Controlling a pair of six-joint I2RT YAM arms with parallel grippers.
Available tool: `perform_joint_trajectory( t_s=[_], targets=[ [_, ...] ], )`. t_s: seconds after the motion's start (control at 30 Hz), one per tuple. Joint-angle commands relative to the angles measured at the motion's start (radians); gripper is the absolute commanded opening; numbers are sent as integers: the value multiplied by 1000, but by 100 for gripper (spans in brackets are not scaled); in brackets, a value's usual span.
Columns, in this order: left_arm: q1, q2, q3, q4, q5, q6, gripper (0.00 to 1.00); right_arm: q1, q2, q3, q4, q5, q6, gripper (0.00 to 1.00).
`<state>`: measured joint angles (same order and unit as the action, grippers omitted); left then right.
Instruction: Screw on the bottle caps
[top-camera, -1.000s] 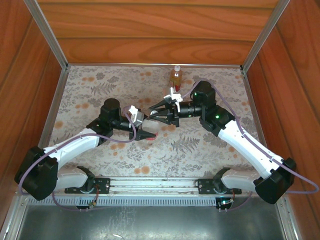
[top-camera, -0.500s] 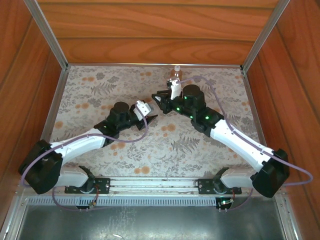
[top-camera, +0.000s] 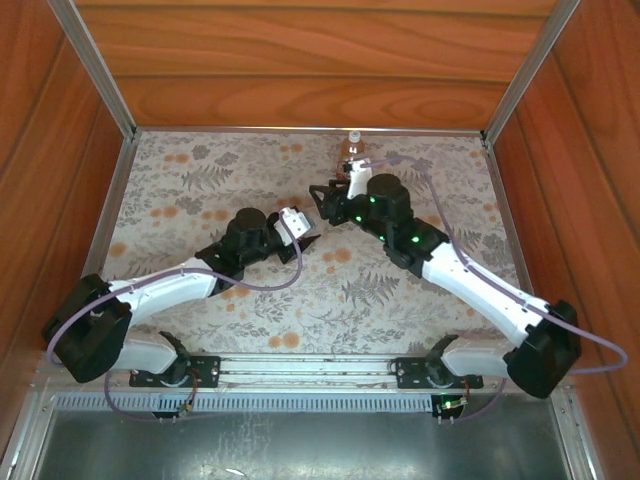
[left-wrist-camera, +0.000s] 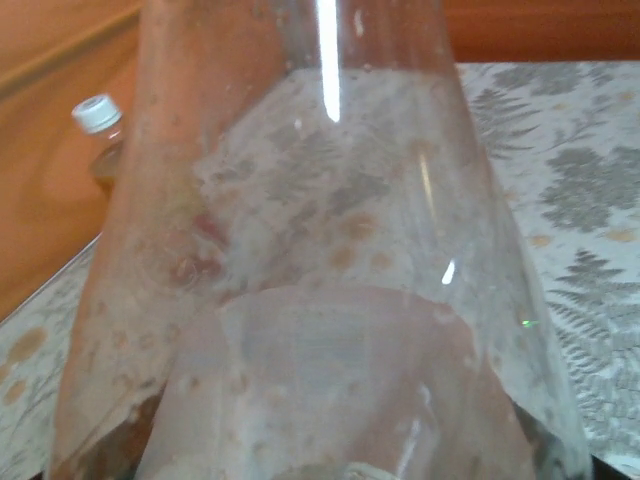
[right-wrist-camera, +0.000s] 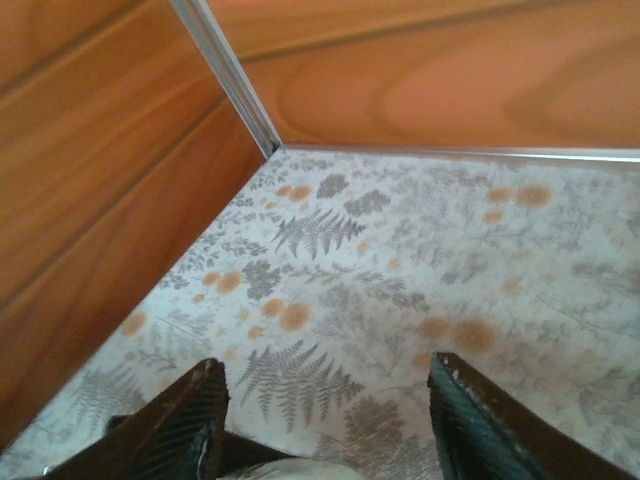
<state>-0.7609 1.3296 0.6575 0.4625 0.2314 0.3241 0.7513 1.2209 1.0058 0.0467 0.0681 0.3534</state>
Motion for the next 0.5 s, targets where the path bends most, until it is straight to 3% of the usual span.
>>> perform_joint_trajectory(
  t_s=[0.0, 0.3, 0.47],
  targets=[
    [13, -39, -23, 54, 157, 14, 56, -44, -90, -34, 43, -75, -115, 70],
    [23, -27, -13, 54, 187, 21, 56, -59, -127, -27, -57, -347, -181, 74],
    [23, -15, -4, 55, 197, 17, 56, -59, -87, -29, -52, -428, -167, 69]
  ],
)
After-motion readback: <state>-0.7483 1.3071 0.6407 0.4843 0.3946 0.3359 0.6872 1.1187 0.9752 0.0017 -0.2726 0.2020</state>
